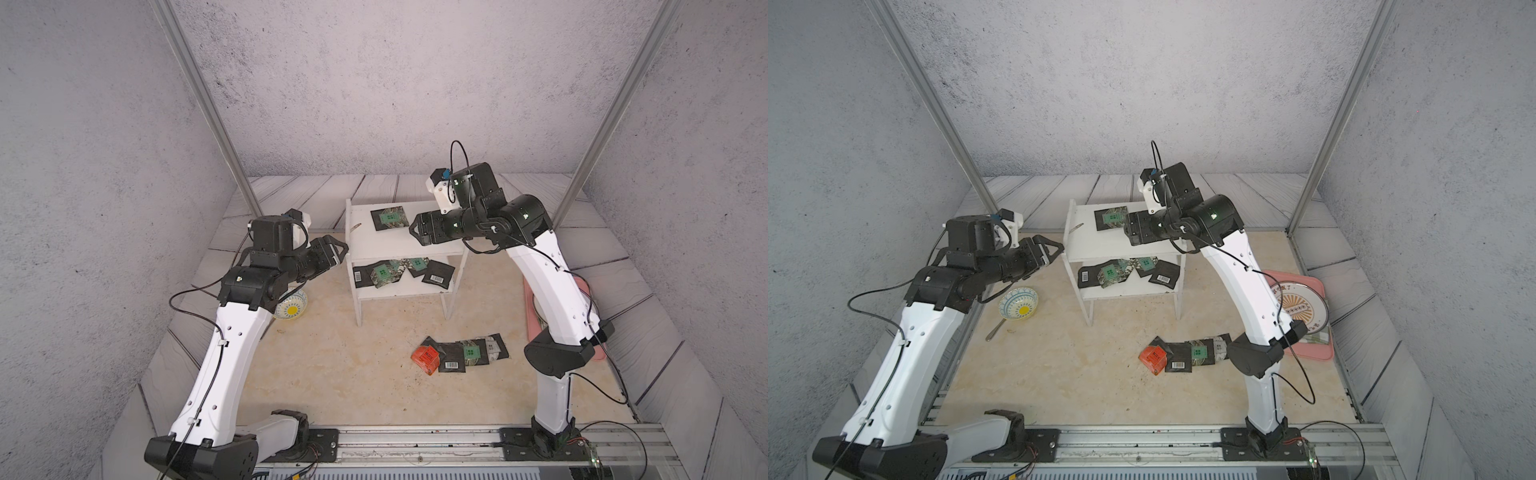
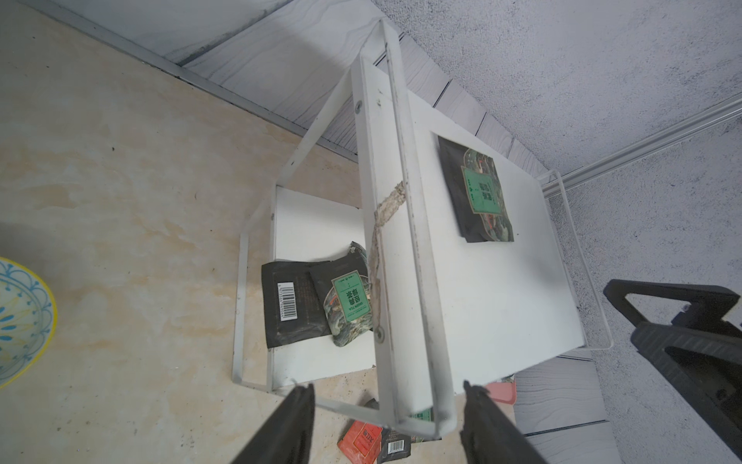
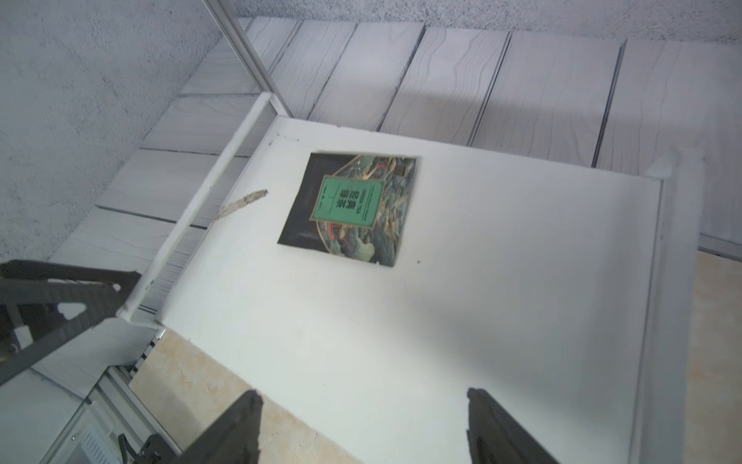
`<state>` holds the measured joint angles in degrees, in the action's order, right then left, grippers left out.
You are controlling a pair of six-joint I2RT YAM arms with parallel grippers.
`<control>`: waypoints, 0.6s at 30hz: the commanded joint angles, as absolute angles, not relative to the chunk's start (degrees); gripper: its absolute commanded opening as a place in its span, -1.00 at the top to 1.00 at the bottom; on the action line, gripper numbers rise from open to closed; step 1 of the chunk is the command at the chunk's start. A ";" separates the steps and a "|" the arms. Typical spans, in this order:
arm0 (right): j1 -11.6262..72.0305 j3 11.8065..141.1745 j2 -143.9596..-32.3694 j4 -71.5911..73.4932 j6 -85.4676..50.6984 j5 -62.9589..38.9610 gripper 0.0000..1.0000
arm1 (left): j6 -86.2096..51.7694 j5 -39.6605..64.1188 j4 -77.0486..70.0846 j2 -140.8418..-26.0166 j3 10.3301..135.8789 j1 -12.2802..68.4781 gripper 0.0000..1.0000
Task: Remove the tea bags from the shelf
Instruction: Pick up the tea bag from the shelf.
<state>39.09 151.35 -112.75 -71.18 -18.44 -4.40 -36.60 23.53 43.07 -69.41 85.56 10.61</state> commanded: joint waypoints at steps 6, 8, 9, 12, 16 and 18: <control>39.24 151.44 -118.81 -57.00 -17.57 -6.79 -0.56 | -36.19 26.53 38.67 -70.10 84.65 10.20 -0.16; 39.18 151.52 -119.97 -54.18 -17.58 -7.54 -0.52 | -36.18 26.72 38.66 -70.01 84.38 10.20 -0.16; 39.15 151.61 -120.59 -52.89 -17.87 -7.76 -0.48 | -36.20 26.66 38.59 -70.01 84.16 10.20 -0.16; 39.10 151.79 -122.17 -48.65 -19.29 -9.45 -0.33 | -36.29 27.11 38.29 -69.70 83.33 10.20 -0.16; 38.77 153.08 -124.85 -45.00 -22.36 -9.32 -0.12 | -36.36 27.33 38.14 -69.37 82.33 10.20 -0.16; 38.68 155.07 -126.77 -44.69 -23.84 -8.19 -0.09 | -36.35 27.29 38.14 -69.21 82.02 10.20 -0.16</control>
<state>38.96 152.24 -123.61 -48.73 -20.97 -8.32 -36.47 26.63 39.18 -70.13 82.83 10.61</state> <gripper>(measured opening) 0.547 0.578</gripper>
